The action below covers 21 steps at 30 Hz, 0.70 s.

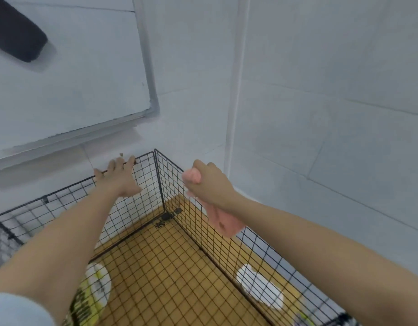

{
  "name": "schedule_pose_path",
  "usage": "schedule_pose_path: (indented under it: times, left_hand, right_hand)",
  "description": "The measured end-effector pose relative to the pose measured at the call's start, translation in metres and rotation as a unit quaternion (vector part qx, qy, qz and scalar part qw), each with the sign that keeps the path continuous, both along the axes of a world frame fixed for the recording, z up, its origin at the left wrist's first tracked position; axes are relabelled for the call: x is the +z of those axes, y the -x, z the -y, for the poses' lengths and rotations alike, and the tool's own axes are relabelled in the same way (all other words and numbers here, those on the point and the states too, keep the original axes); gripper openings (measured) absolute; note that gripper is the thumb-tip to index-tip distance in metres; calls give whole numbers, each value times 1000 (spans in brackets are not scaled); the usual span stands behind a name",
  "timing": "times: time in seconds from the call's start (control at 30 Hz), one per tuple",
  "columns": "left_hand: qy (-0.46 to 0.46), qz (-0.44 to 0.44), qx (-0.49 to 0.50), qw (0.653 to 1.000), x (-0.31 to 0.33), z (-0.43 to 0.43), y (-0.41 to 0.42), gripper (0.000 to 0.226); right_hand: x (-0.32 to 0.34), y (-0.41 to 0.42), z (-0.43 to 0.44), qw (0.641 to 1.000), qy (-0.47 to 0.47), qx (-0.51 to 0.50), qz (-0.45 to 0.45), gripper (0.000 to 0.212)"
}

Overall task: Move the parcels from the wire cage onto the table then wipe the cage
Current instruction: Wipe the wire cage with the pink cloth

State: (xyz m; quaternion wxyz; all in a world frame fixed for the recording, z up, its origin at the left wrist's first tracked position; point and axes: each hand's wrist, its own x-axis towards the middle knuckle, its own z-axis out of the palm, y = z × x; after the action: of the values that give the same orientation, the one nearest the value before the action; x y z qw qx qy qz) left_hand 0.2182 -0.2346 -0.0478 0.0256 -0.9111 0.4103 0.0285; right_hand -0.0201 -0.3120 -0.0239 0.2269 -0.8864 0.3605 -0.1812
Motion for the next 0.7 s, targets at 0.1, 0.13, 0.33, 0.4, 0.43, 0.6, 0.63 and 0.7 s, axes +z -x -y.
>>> schedule_pose_path:
  times: [0.1,0.13,0.33,0.4,0.43,0.6,0.63,0.7]
  left_hand:
    - [2,12,6,1000,-4,0,1,100]
    - [-1,12,8,1000,-4,0,2,99]
    - [-4,-2,27,1000,-2,11,16,101]
    - [0,-1,23,1000,1,13,22,100]
    - [8,2,5,1000,3,15,27,99]
    - [45,22,-231,972,4,43,90,78]
    - [49,15,-266,962,3,48,107,78]
    - [53,8,-315,948,5,54,131,81]
  right_hand:
    - [2,32,-14,1000,8,-7,-5,14]
    - [2,41,-18,1000,10,-6,-4,14]
    - [1,83,-39,999,8,-37,1,20]
    - [0,86,-42,999,11,-34,5,21]
    - [1,86,-43,999,9,-33,8,22]
    - [1,86,-46,999,4,-42,16,22]
    - [1,87,-47,999,6,-46,14,22]
    - [0,92,-48,998,12,-57,2,22]
